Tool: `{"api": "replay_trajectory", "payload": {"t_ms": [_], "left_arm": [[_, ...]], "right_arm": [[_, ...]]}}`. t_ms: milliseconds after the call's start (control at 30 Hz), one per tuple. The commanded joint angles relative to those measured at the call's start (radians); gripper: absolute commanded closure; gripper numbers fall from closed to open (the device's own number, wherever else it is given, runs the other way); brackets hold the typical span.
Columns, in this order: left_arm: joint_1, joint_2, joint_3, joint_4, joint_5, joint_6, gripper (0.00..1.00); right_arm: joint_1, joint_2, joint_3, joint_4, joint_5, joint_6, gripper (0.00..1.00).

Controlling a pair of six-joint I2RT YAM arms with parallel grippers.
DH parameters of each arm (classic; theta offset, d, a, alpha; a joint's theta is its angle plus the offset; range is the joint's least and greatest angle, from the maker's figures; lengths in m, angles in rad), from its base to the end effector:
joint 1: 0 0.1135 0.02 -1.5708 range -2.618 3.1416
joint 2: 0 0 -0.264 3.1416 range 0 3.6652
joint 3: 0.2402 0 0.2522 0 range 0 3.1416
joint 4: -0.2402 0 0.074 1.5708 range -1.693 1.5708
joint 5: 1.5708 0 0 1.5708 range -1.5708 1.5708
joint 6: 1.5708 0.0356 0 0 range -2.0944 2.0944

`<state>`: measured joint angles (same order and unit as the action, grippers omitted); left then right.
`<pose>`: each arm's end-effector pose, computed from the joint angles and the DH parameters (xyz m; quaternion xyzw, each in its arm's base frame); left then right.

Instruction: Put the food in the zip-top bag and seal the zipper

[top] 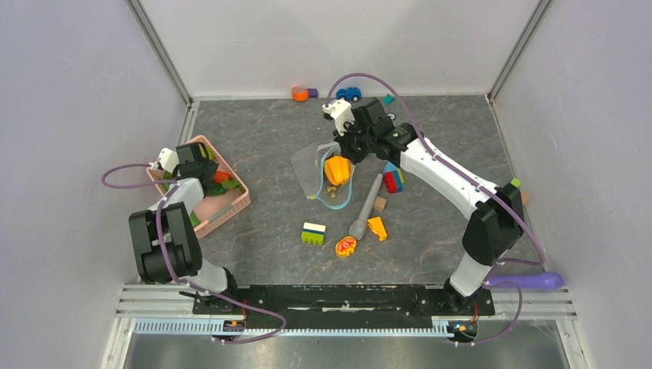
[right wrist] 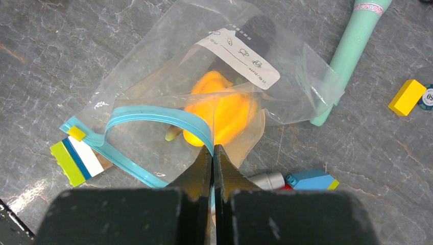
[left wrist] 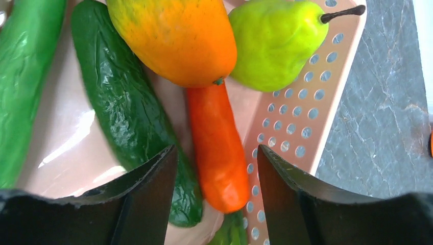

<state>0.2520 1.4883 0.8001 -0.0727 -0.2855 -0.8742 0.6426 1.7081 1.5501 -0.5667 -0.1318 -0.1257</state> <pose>0.2918 0.0855 0.1928 -0.5330 0.7394 0.0051 0.4113 0.3089 0.2370 0.3233 -0.3660 0.8334 0.1627 0.3807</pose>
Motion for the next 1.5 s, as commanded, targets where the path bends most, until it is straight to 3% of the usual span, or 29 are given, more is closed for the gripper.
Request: {"api": "replay_trajectory", "payload": {"t_ms": [0, 367, 433, 600, 800, 1167, 1367, 1467], "left_arm": [[0.007, 0.080, 0.042, 0.064, 0.001, -0.024, 0.36], [0.007, 0.220, 0.091, 0.033, -0.010, -0.048, 0.42], [0.007, 0.234, 0.100, 0.020, -0.008, -0.052, 0.49], [0.007, 0.215, 0.106, -0.005, 0.032, -0.047, 0.79], [0.006, 0.011, 0.058, -0.035, 0.026, -0.019, 0.98], [-0.036, -0.462, -0.042, -0.071, -0.037, 0.027, 0.98], [-0.116, -0.653, -0.087, 0.010, 0.137, 0.052, 0.98], [-0.252, -0.749, -0.126, 0.118, 0.203, 0.079, 0.98]], "right_arm": [[-0.005, 0.014, 0.052, 0.014, 0.011, -0.018, 1.00], [-0.006, 0.021, 0.056, 0.014, 0.010, -0.025, 1.00], [-0.005, 0.019, 0.056, 0.014, 0.006, -0.026, 1.00], [-0.004, 0.013, 0.053, 0.014, 0.003, -0.026, 1.00], [-0.007, 0.005, 0.051, 0.014, 0.003, -0.002, 1.00], [-0.012, -0.014, 0.065, 0.002, -0.044, 0.159, 1.00], [-0.013, -0.052, -0.010, 0.076, -0.100, 0.303, 1.00], [-0.014, -0.028, 0.005, 0.076, -0.132, 0.363, 1.00]]}}
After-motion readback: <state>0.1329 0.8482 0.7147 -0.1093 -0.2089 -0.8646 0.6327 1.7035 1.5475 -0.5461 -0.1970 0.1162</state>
